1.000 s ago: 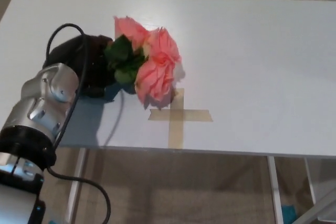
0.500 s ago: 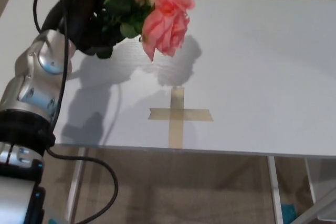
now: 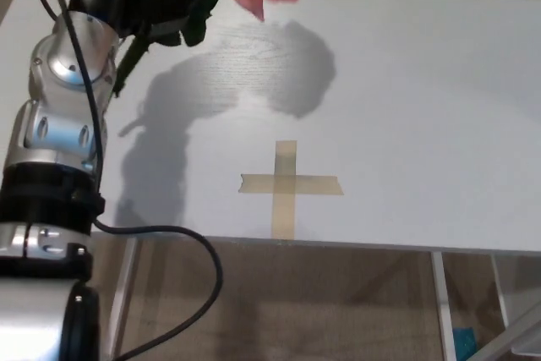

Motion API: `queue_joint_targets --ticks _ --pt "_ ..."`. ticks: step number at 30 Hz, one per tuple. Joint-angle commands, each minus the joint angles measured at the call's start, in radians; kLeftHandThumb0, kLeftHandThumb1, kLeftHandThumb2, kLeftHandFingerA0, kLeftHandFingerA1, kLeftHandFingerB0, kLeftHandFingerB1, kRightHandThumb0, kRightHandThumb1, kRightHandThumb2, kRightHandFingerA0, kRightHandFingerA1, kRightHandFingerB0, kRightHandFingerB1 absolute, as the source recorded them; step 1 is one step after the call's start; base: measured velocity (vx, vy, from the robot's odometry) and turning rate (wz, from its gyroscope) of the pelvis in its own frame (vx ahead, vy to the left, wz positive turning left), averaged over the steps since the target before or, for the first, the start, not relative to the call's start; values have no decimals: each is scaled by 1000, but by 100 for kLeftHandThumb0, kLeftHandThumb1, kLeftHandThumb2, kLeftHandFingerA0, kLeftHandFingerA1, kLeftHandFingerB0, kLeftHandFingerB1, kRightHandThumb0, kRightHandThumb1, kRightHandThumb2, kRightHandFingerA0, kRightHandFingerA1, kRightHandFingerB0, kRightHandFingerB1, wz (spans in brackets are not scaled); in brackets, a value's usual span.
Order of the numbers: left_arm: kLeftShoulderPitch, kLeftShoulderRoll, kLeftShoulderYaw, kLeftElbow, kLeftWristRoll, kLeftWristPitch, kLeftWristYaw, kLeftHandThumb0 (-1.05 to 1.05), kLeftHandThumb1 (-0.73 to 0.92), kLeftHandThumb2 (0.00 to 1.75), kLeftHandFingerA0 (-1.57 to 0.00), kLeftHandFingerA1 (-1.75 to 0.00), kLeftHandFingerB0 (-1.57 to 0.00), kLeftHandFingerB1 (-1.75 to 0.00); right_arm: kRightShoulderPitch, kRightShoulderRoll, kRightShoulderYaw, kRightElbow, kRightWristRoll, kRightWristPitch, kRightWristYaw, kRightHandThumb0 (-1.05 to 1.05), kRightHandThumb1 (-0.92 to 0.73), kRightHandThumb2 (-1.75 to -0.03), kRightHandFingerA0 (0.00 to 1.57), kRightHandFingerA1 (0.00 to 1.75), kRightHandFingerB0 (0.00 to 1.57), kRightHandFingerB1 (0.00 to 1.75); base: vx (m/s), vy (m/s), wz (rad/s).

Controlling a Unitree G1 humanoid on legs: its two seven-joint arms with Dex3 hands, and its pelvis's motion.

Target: Use the left hand to pick up the rose and passes it to a human.

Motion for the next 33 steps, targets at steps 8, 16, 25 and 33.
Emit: queue_joint_targets --ticks 8,16,25,33 --pt "-44 -97 210 -45 -309 357 -54 -18 80 69 -103 -153 -80 -90 28 -5 6 5 -8 -2 2 -39 -71 -61 50 38 42 35 0 0 0" --pt "-59 -128 225 -28 -340 389 -74 -17 81 66 -104 -154 -83 -84 21 2 4 5 -4 1 2 -39 -71 -61 50 38 43 35 0 0 0" --pt "-30 -144 191 -44 -359 432 -55 -19 82 64 -106 -148 -83 -69 23 8 0 8 -3 3 -1 -39 -71 -61 50 38 42 35 0 0 0" --pt "-14 -154 148 -42 -377 442 -86 -19 79 63 -104 -150 -87 -82 16 10 2 8 -9 4 -1 -39 -71 -61 51 38 42 35 0 0 0"
